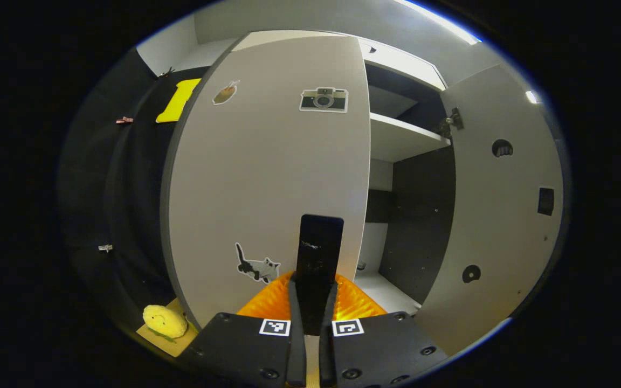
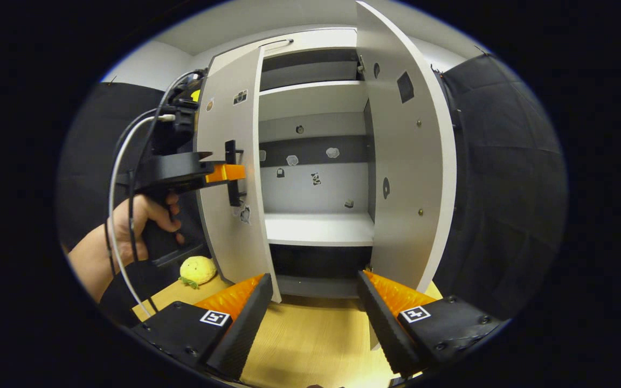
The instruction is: Open the right door of the double-door shoe cabinet with the right hand, and open the left door with the left hand.
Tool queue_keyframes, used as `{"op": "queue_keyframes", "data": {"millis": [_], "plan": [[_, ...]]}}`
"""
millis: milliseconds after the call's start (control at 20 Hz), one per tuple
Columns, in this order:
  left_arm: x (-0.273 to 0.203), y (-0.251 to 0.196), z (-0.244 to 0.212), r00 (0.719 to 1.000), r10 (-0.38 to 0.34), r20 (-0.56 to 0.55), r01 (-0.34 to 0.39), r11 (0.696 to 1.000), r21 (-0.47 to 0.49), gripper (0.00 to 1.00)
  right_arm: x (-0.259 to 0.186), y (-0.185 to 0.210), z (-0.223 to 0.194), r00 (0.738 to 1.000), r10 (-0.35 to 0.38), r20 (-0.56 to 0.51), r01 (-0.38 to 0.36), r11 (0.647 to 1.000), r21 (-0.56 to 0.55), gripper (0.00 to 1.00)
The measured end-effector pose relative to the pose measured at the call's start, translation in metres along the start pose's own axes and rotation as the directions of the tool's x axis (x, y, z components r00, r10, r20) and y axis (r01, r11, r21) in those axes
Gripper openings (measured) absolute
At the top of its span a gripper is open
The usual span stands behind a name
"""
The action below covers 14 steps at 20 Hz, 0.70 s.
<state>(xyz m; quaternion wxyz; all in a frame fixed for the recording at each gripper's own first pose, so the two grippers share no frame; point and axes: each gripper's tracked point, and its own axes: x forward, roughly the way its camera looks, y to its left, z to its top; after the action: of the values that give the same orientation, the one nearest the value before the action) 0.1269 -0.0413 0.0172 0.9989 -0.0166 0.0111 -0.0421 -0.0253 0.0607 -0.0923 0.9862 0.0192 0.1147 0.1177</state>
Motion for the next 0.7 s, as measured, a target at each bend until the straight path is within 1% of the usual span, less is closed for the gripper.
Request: {"op": "queue_keyframes", "data": {"millis": [100,200,400,500,650,700], "plan": [[-0.015,0.004,0.001,1.000,-0.019,0.013,0.020,0.999,-0.040,0.15,-0.001,0.004,-0.001,1.000,-0.010,-0.004,0.010,1.000,-0.003,0.99],[-0.024,0.008,0.001,0.999,-0.036,0.006,0.036,0.998,-0.050,0.14,0.000,0.003,-0.004,0.999,-0.027,-0.021,0.027,1.000,-0.007,0.99],[-0.054,0.026,0.008,0.999,-0.037,-0.001,0.037,0.995,-0.092,0.13,-0.007,0.005,-0.008,0.997,-0.074,-0.035,0.074,0.997,0.018,0.99],[-0.065,0.034,0.010,0.999,-0.047,-0.006,0.047,0.996,-0.080,0.13,-0.011,0.007,-0.009,0.995,-0.096,-0.033,0.097,0.995,0.030,0.98],[-0.083,0.044,0.008,0.999,-0.036,-0.007,0.036,0.998,-0.041,0.12,-0.015,0.009,-0.016,0.991,-0.126,-0.041,0.127,0.992,0.027,0.99],[-0.092,0.053,0.009,0.999,-0.036,-0.014,0.036,0.998,-0.042,0.14,-0.016,0.011,-0.017,0.990,-0.138,-0.038,0.139,0.990,0.029,0.99]]}}
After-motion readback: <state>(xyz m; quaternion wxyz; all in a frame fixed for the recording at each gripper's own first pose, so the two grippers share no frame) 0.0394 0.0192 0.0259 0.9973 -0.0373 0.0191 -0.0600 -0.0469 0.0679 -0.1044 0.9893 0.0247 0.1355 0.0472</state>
